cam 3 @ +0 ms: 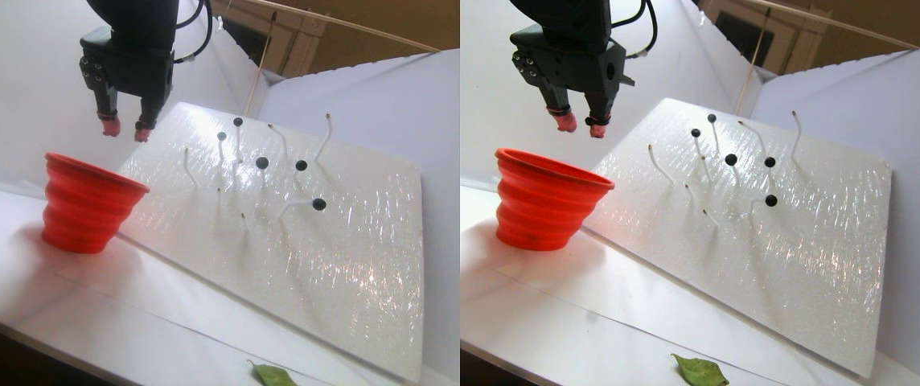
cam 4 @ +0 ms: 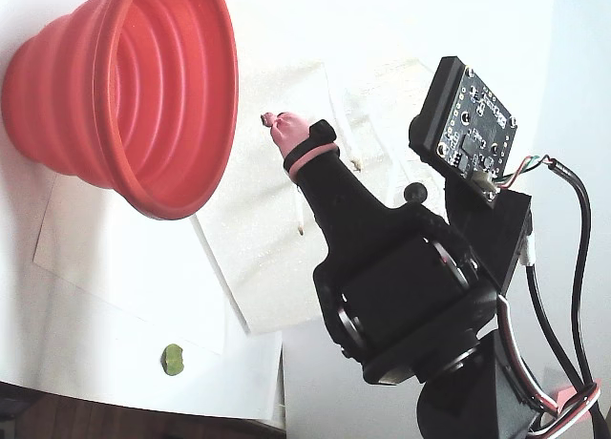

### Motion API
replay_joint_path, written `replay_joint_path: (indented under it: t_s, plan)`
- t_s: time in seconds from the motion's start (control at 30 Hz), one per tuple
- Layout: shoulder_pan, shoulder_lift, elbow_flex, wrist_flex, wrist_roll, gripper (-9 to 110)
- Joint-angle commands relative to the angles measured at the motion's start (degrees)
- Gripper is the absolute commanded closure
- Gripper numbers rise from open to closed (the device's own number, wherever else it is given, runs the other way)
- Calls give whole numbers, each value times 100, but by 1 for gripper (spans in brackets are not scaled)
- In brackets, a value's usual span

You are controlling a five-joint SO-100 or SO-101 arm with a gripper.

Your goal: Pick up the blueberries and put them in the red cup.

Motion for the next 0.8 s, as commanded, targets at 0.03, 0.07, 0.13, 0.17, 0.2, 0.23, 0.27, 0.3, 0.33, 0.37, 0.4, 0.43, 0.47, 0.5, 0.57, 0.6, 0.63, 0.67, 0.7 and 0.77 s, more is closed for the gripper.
replay_joint_path:
  t_s: [0.03, 0.07, 0.13, 0.17, 0.2, 0.23, 0.27, 0.3, 0.33, 0.37, 0.4, 0.43, 0.47, 0.5, 0.57, 0.6, 0.63, 0.67, 0.7, 0.77]
  plan:
    - [185, 316, -316, -132, -18, 84]
    - [202, 369, -281, -114, -44, 84]
    - [246, 483, -202, -70, -97, 84]
    - [264, 545, -176, -35, -114, 84]
    - [290, 589, -158, -9, -123, 84]
    - [316, 650, -149, 35, -132, 84]
    - [343, 703, -141, 88, -141, 84]
    - [369, 756, -141, 141, -149, 84]
    - [404, 817, -132, 176, -158, 85]
    - [431, 870, -114, 220, -167, 85]
    - [457, 923, -105, 246, -176, 85]
    - [483, 976, -88, 281, -185, 85]
    - [510, 1037, -79, 325, -193, 85]
    - [536, 1099, -62, 369, -202, 85]
    - [589, 1178, -44, 422, -220, 85]
    - [615, 1213, -26, 439, -229, 85]
    - [642, 1248, 0, 457, -237, 85]
    - [677, 1283, 18, 466, -255, 86]
    - [703, 1318, 44, 466, -272, 86]
    - [765, 1406, 70, 545, -308, 86]
